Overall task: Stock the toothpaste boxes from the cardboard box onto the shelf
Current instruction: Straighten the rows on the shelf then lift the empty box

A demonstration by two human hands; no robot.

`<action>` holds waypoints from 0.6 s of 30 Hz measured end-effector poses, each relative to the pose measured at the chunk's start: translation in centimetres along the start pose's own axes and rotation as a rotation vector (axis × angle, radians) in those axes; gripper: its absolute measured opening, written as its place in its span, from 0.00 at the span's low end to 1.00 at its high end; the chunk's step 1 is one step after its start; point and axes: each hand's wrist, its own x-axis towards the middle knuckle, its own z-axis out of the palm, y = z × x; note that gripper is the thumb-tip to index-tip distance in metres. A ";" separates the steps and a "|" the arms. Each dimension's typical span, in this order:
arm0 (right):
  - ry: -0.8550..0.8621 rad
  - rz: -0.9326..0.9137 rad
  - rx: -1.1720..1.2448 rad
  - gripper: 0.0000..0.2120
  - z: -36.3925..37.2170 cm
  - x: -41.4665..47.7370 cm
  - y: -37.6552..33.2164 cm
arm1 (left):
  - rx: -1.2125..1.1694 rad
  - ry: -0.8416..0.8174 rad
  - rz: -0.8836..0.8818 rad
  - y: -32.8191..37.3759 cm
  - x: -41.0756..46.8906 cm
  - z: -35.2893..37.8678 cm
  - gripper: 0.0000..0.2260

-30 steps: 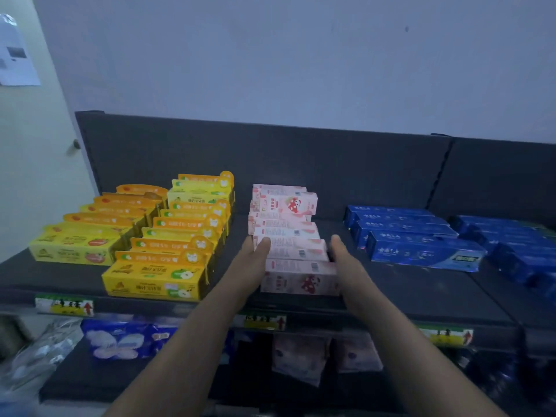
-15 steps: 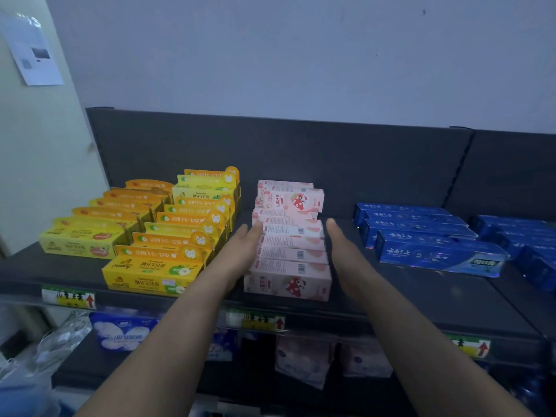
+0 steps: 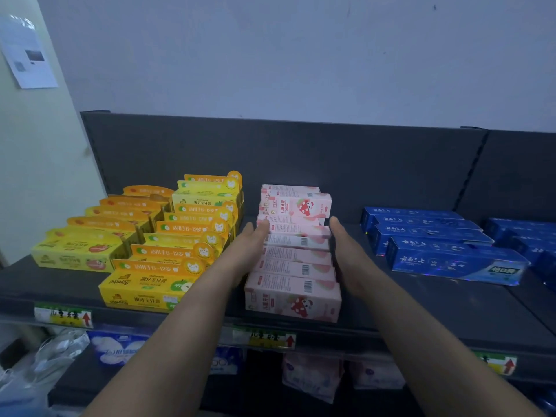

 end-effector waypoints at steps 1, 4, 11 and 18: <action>0.008 -0.001 -0.017 0.28 0.0 0.4 -0.4 | 0.018 0.020 -0.010 0.3 0.5 0.0 0.29; 0.028 -0.005 -0.036 0.27 0.2 1.5 -1.1 | 0.008 0.022 -0.053 0.7 2.1 -0.1 0.30; 0.006 0.051 0.017 0.24 0.7 2.8 -1.6 | -0.012 -0.004 -0.072 1.2 3.9 0.5 0.25; -0.046 0.036 0.008 0.27 0.1 3.0 -0.7 | -0.047 -0.013 -0.079 0.5 4.3 0.6 0.25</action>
